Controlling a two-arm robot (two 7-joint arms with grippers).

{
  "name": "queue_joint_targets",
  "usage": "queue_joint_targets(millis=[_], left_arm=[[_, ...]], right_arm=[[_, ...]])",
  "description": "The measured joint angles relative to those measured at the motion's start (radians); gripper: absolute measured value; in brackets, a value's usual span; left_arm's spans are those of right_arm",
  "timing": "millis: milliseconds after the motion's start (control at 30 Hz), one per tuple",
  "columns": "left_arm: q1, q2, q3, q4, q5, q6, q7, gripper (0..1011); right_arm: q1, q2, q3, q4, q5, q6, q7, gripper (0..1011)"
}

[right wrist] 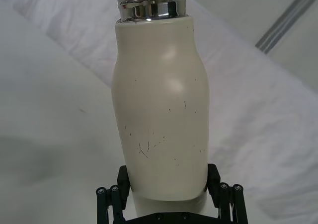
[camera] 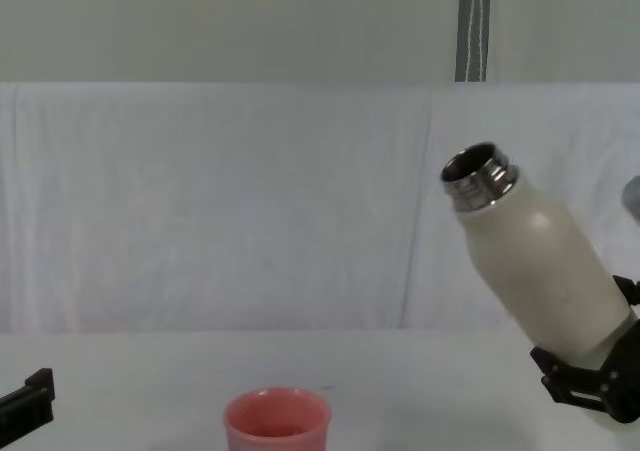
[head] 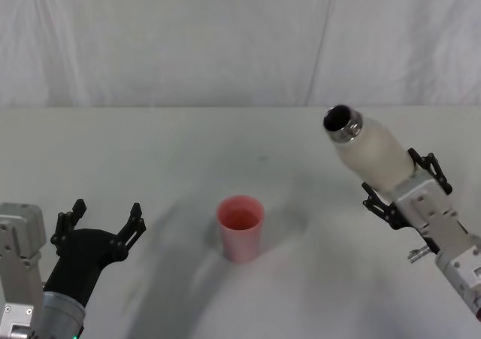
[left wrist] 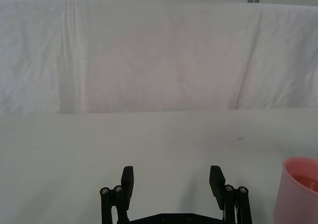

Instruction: Grasp the thermos with one hand and pour water into the cup lid.

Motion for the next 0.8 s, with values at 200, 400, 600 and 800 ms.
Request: queue_joint_targets(millis=[200, 400, 600, 800], left_arm=[[0.0, 0.0, 0.0, 0.0, 0.0, 0.0, 0.0, 1001], [0.0, 0.0, 0.0, 0.0, 0.0, 0.0, 0.0, 1001], [0.0, 0.0, 0.0, 0.0, 0.0, 0.0, 0.0, 1001], [0.0, 0.0, 0.0, 0.0, 0.0, 0.0, 0.0, 1001]], right_arm=[[0.002, 0.012, -0.026, -0.008, -0.11, 0.009, -0.02, 960], [0.008, 0.022, -0.052, -0.01, -0.217, 0.017, -0.034, 960], [0.012, 0.027, -0.073, -0.006, -0.294, 0.023, -0.038, 960], [0.013, 0.025, -0.086, 0.002, -0.362, 0.024, -0.038, 960]])
